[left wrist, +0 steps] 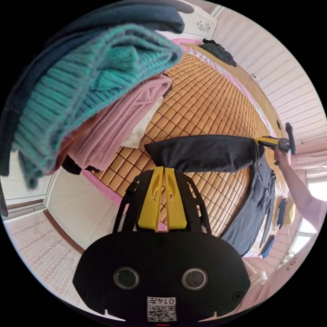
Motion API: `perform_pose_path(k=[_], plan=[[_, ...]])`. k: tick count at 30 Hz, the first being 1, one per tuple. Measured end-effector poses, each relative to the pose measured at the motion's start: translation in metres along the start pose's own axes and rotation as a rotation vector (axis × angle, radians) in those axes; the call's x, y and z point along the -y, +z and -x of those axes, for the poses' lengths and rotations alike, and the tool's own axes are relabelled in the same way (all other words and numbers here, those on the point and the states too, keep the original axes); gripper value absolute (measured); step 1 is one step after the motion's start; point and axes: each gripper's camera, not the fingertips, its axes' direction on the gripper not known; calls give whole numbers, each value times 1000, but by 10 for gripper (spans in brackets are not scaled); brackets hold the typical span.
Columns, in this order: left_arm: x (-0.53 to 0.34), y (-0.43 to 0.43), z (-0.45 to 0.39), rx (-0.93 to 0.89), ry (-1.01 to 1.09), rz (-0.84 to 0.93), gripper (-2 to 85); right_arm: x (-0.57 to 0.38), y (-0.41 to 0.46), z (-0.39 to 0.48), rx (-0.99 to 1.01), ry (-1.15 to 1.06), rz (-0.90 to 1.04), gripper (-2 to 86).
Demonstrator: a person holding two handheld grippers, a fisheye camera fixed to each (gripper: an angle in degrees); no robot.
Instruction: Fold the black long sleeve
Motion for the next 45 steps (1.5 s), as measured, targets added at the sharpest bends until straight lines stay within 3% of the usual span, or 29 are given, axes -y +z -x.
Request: perform_pose_path(k=[4,8,13,18,23,26,31,37,41,45], plan=[[-12,-37,18,-67,-140,-102,-7,-4,3,-1,8,-3,7,2],[-10,-28,25,62,-217,-100,17,-9,4,-6,21,26,-1,2],[-3,-9,8,42,-126,-37,58,-19,8,-11,36,27,10,1],[12,9,-7,8,-127,1,38,-29,12,-7,-10,3,18,1],[31,4,-25,168,-85,-4,-6,-40,18,-4,-37,-15,10,4],[42,9,-33,162,-39,36,-6,-48,24,-9,-17,21,-4,9],[45,-16,-49,200,-65,4,-2,-115,-8,-51,87,187,-186,65],[51,-43,-145,104,267,-69,-9,-280,-7,-107,-52,536,-48,80],[81,-24,-252,-60,570,-71,-5,-368,17,-127,-6,737,47,102],[116,1,-342,-101,741,-80,5,-407,39,-136,50,806,-11,89]])
